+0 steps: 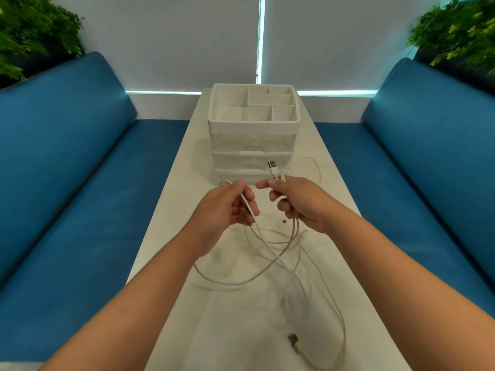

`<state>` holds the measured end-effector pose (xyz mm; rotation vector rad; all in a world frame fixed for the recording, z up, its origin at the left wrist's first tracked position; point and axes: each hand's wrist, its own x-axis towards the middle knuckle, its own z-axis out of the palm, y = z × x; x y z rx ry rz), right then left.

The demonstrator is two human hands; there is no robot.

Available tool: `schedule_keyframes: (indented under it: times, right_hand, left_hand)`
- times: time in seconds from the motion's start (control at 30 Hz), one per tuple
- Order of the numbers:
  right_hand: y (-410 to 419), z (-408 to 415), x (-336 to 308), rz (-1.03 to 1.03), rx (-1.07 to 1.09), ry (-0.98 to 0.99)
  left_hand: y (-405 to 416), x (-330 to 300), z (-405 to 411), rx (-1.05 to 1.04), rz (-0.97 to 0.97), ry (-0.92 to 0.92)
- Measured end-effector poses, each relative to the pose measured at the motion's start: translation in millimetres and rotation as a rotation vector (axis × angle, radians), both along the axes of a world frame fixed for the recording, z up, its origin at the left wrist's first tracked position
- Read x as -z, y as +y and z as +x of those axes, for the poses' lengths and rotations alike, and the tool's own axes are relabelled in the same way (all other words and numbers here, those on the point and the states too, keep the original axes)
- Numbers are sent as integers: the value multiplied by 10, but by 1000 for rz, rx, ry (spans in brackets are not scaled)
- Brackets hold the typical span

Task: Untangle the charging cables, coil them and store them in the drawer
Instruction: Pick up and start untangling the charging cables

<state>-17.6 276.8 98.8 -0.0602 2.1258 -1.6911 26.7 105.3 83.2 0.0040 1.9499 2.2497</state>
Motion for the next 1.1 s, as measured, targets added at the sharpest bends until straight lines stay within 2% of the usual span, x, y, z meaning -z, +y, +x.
schedule_keyframes:
  times: [0.1,0.27,0.4,0.53,0.63,0.73,0.8,0.87,0.93,1.0,1.07,1.1]
  right_hand:
    - [-119,35,-58,38,-81,-38]
    - [-205,99,-9,34,-33,-123]
    - [-139,66,-5,20,-87,-213]
    - [38,-10,-135,45,-248,-197]
    - [139,-63,-269,-32,-259,-167]
    - [206,-124,-384,-122,-191,-130]
    - [224,-145,-436,-133,-180,-108]
    - [221,-151,-456,-131,-177,-98]
    - [209,-165,-442,-80,-152,-65]
    - [201,-179,-397,-11,-120,-39]
    - [201,-179,-343,-3,-111,-58]
    - [196,-177,-325,-12,-117,-70]
  left_hand:
    - [95,21,-67,-24,-50,-4]
    - [176,91,-115,-151,-79,13]
    - [115,123,-149,-245,-74,20]
    - [-8,181,-156,-239,-230,82]
    - [-114,256,-139,-138,-289,129]
    - [-185,446,-107,8,-538,150]
    - [-220,660,-79,84,-752,196]
    - [-241,858,-39,132,-880,241]
    - [-230,962,33,171,-942,336]
    - [-188,942,97,68,-987,576]
    - [-155,897,95,-252,-1069,881]
    - [-161,876,60,-427,-1114,915]
